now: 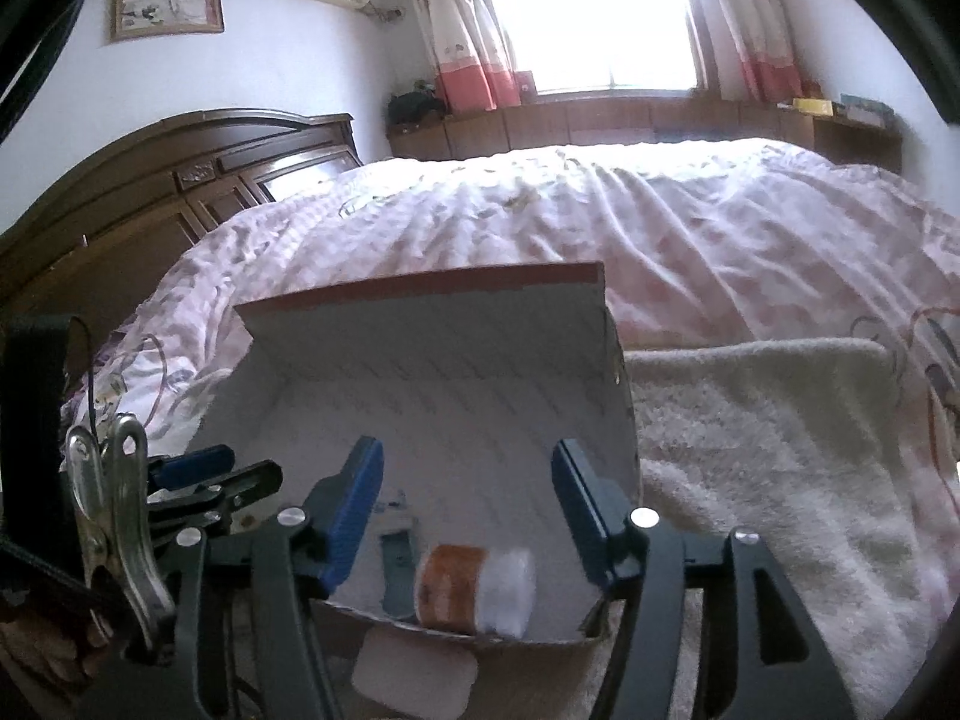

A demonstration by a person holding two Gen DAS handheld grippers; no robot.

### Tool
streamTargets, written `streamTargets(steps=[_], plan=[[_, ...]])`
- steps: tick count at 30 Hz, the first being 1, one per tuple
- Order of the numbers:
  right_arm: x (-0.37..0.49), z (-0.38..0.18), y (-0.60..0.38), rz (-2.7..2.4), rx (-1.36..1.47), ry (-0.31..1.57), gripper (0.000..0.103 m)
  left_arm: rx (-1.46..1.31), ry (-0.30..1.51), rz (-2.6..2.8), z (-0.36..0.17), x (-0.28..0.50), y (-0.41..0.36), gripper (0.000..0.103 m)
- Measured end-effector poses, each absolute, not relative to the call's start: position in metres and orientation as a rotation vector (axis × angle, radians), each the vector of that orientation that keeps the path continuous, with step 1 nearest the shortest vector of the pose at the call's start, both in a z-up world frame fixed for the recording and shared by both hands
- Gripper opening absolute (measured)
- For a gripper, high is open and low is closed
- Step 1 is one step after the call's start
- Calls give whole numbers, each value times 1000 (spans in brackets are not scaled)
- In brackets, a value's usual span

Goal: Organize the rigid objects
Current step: 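Lower and release the charger from the left tool while the right tool releases the jar into the box, then withdraw both tools from the box and move the left tool toward the green printed tube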

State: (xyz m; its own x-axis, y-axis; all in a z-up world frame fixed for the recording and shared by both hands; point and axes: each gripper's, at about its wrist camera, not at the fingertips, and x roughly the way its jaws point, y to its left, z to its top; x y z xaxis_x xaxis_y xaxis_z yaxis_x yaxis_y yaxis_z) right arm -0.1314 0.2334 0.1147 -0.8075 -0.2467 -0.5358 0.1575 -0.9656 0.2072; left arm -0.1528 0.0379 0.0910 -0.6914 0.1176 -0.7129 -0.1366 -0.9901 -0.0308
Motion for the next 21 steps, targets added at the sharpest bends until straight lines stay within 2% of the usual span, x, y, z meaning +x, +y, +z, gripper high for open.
streamTargets(steps=[9,21], plan=[[-93,125,212,-2814,911,-220,62,-1080,11,2749,104,-113,3,45],[-45,106,180,-2846,1202,-227,62,-1081,3,2545,72,-75,-22,45]])
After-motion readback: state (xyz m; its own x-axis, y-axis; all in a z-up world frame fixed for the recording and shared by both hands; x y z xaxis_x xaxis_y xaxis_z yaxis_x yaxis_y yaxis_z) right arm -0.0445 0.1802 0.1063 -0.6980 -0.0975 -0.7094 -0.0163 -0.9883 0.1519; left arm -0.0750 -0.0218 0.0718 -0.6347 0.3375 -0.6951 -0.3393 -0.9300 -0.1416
